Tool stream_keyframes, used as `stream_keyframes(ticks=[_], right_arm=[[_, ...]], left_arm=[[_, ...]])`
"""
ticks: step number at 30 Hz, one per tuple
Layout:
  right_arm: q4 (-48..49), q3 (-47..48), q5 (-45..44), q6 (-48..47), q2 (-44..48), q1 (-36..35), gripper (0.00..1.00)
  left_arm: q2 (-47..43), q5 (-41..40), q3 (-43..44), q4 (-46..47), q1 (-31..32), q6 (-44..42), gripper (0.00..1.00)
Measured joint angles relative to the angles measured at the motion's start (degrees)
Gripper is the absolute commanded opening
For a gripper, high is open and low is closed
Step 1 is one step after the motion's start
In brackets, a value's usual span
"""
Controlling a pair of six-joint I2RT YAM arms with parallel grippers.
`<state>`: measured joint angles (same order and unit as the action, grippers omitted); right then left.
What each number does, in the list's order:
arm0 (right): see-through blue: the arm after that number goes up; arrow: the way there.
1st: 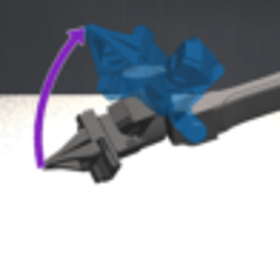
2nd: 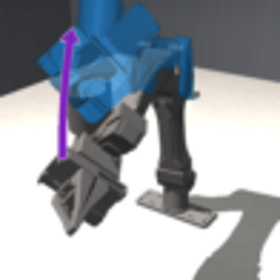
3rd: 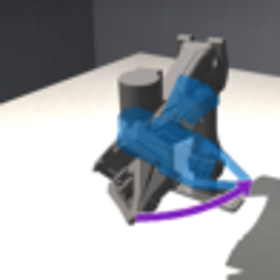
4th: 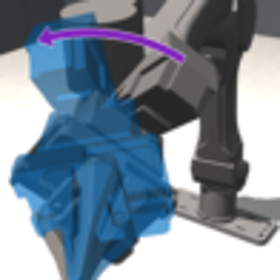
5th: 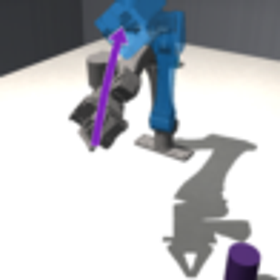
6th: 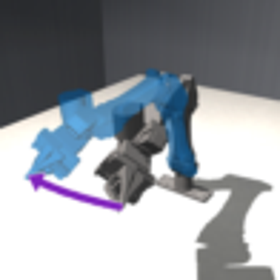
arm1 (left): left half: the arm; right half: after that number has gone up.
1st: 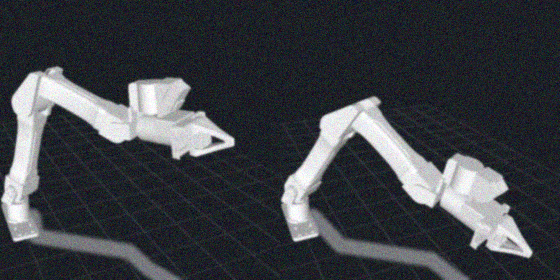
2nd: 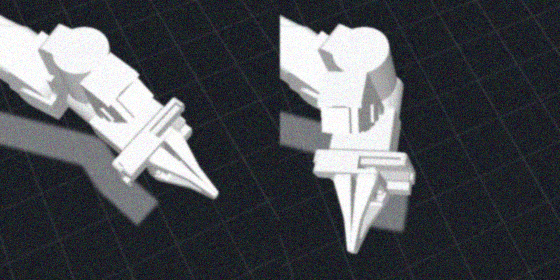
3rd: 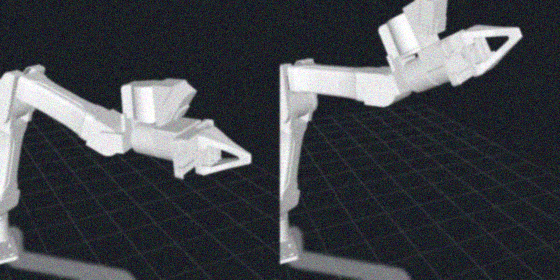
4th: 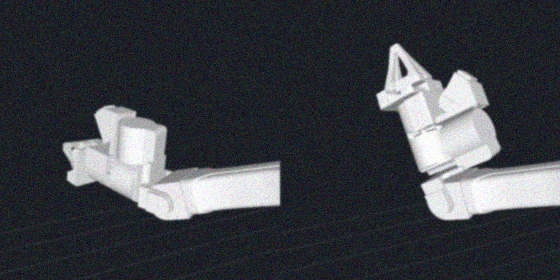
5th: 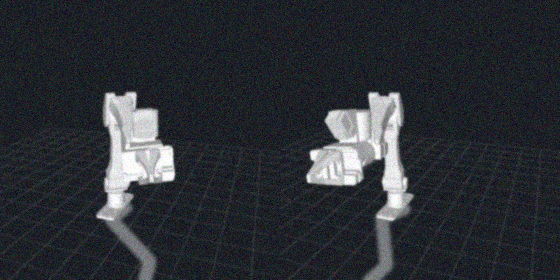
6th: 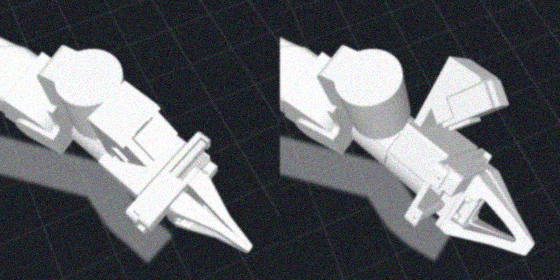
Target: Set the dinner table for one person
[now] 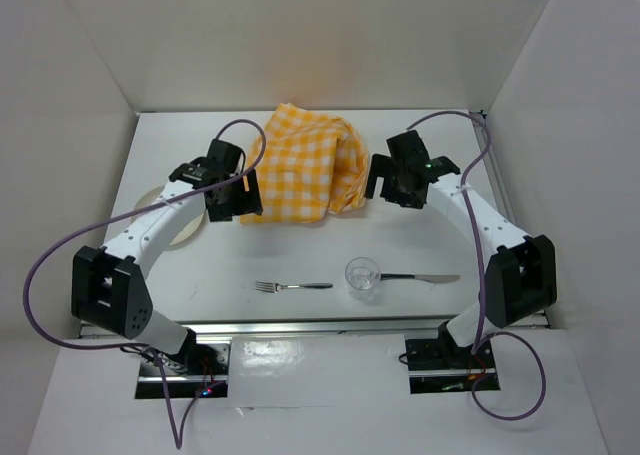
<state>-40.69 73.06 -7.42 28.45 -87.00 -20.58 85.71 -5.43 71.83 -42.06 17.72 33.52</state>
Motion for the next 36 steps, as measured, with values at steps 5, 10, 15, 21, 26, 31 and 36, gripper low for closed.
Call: stream_keyframes(ticks=[5,10,15,21,26,31,36], right_arm=[[0.4,-1.9,1.5,0.7,0.1,0.0,1.0],[0.4,-2.3,2.1,0.9,0.4,0.0,1.0],[1.4,-5.1,2.5,0.8,3.3,0.0,1.0],[2.6,-8.3,3.2,0.7,8.1,0.0,1.0],[3.8,-9.2,4.1,0.6,9.4,0.0,1.0],[4.0,-9.7,4.6,0.5,9.4,0.0,1.0],[4.0,-9.7,4.8,0.3,9.4,0.0,1.0]], left_arm=[[-1.1,1.9,-2.3,-0.2,0.1,2.4,0.88],[-1.5,2.8,-3.7,0.1,0.1,4.2,0.86],[-1.5,3.0,-4.3,0.3,0.1,5.9,0.82],[-1.9,5.8,-12.7,5.2,0.1,11.8,0.84],[-2.2,8.2,-18.7,9.8,-0.3,16.9,0.89],[-0.9,8.3,-19.1,16.9,-2.1,21.4,0.76],[4.1,8.1,-18.8,23.0,-4.5,22.9,0.81]])
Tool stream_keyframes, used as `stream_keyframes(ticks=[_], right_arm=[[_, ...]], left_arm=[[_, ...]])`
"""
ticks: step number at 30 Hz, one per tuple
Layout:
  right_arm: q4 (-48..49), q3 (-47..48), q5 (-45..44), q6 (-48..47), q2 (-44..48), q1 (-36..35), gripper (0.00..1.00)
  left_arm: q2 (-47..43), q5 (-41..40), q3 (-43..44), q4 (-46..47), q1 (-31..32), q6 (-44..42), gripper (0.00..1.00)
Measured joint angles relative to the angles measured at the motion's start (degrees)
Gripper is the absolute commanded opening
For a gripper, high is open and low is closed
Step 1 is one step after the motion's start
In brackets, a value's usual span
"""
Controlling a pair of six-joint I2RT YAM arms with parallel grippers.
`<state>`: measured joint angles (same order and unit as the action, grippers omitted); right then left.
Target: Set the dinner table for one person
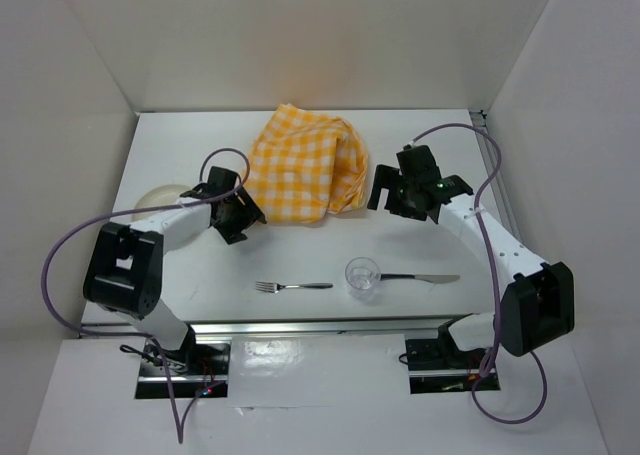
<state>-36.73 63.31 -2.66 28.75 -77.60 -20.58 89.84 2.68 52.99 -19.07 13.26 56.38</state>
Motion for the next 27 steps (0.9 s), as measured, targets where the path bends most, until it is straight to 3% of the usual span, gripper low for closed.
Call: stream_keyframes(ticks=[8,11,12,13,14,20,27], right_arm=[[0.0,0.0,0.1,-0.3,0.0,0.4,1.0],[0.3,-0.7,0.9,-0.3,0.2,0.4,1.0],[0.4,-1.2,1.4,-0.3,0.4,0.5,1.0],[0.7,-2.2,2.2,-0.1,0.7,0.5,1.0],[0.8,-3.1,3.0,0.1,0.9,0.5,1.0],[3.1,-6.8,8.7,2.9,1.0,0.5,1.0],[10.0,-5.9,13.6,7.4,-3.1,0.5,1.0]], left_arm=[[9.2,0.2,5.3,3.5,-0.5,1.0,0.84],[10.9,-0.1,7.0,3.8,-0.5,1.2,0.61],[11.9,-0.3,8.0,3.6,-0.5,1.3,0.47],[13.1,-0.5,9.2,3.2,-0.5,1.4,0.14],[14.4,-0.7,10.6,2.7,-0.5,1.4,0.0],[16.5,-2.9,19.5,-3.8,-0.7,0.1,0.0],[7.9,-6.1,29.7,-11.3,-0.7,-4.2,0.0]])
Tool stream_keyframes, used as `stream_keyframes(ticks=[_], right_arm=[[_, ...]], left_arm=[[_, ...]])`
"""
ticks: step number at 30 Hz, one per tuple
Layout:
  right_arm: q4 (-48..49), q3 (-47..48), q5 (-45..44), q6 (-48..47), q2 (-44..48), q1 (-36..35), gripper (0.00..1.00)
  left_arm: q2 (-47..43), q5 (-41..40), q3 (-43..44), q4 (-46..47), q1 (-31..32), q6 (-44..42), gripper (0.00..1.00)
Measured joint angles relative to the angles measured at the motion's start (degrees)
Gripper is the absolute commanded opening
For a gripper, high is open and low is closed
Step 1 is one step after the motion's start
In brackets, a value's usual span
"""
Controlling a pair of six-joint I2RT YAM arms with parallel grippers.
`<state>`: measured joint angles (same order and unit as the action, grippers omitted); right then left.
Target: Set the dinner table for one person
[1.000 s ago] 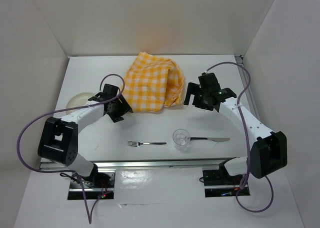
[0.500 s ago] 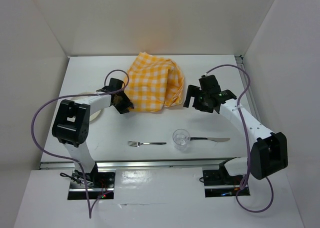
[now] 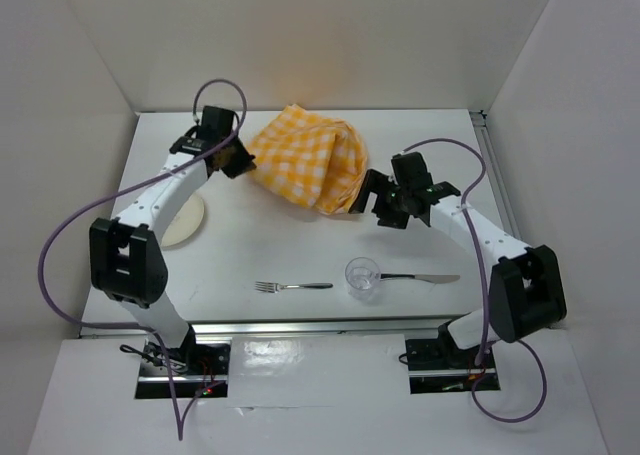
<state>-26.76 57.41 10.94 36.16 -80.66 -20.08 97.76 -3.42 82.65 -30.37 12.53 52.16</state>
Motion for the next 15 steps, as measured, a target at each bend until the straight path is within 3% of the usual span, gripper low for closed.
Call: stream_keyframes(ticks=[5,15], right_arm=[[4.1,2.0,3.5,3.8,-7.1,0.0,1.0],[9.6,4.0,8.9,11.6,-17.0,0.0,1.0]], left_arm=[[-3.7,-0.7,10.7,-2.1,0.0,-2.7,0.0],[-2.8,0.1,16.9,-6.3,0.0,-4.2,0.0]])
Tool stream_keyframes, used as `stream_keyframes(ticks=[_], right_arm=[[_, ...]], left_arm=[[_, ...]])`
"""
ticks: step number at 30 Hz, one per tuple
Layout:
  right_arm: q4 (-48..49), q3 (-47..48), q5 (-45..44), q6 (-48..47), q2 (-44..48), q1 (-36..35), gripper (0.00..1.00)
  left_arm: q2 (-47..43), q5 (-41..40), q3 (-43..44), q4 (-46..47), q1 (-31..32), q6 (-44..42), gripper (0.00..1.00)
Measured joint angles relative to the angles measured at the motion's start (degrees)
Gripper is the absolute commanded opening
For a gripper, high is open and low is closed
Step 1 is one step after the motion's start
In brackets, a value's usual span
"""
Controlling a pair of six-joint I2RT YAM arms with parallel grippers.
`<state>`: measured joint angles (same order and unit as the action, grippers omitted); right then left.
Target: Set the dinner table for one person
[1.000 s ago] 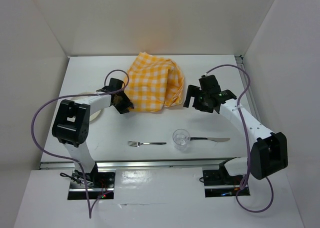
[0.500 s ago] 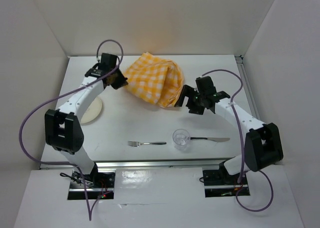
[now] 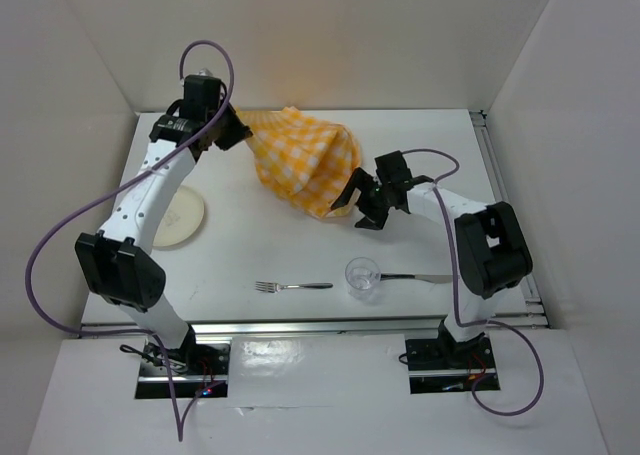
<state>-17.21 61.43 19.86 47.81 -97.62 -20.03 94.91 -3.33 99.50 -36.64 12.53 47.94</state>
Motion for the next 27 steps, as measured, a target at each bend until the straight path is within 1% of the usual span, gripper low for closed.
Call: stream_keyframes(ticks=[9,10,11,12,13,14,15,16,18,21,24,27], right_arm=[[5.3,1.9,2.3,5.6,-5.7,0.0,1.0],[6.1,2.3,2.3,6.3,-6.5,0.0,0.97],[6.7,2.6,2.3,6.7,-7.3,0.0,0.9],[7.4,3.0,2.1,7.3,-8.1,0.0,0.8],[7.9,3.3,2.0,7.6,-8.8,0.0,0.44],[8.2,3.6,1.7,7.7,-9.2,0.0,0.24],[8.2,4.0,1.3,8.2,-9.5,0.0,0.09],[7.8,4.8,0.5,7.9,-9.7,0.0,0.0],[5.6,8.1,-1.1,6.6,-9.9,0.4,0.0],[2.8,16.0,-3.1,3.5,-9.9,2.9,0.0],[0.6,25.4,-3.1,0.1,-9.8,9.1,0.0],[-0.1,31.6,-2.5,-3.0,-8.0,18.4,0.0]], left_arm=[[0.5,0.7,2.8,-1.1,0.0,-0.2,0.0],[0.6,0.7,3.1,-1.2,0.0,-0.2,0.0],[0.6,0.8,3.2,-1.2,0.0,-0.2,0.0],[0.6,0.9,3.3,-1.3,0.0,-0.2,0.0],[0.6,0.9,3.3,-1.3,0.0,-0.3,0.0],[0.7,1.1,3.5,-1.7,-0.1,-0.5,0.0],[0.7,1.1,3.7,-2.0,-0.2,-0.9,0.0],[1.0,1.2,4.5,-2.6,-0.4,-1.2,0.0],[1.7,1.8,6.5,-3.3,-0.9,-1.7,0.0],[4.0,3.2,12.3,-4.7,-2.7,-3.0,0.0],[7.3,4.3,20.1,-5.5,-5.3,-3.9,0.0],[8.8,5.6,24.9,-5.8,-8.4,-4.5,0.0]])
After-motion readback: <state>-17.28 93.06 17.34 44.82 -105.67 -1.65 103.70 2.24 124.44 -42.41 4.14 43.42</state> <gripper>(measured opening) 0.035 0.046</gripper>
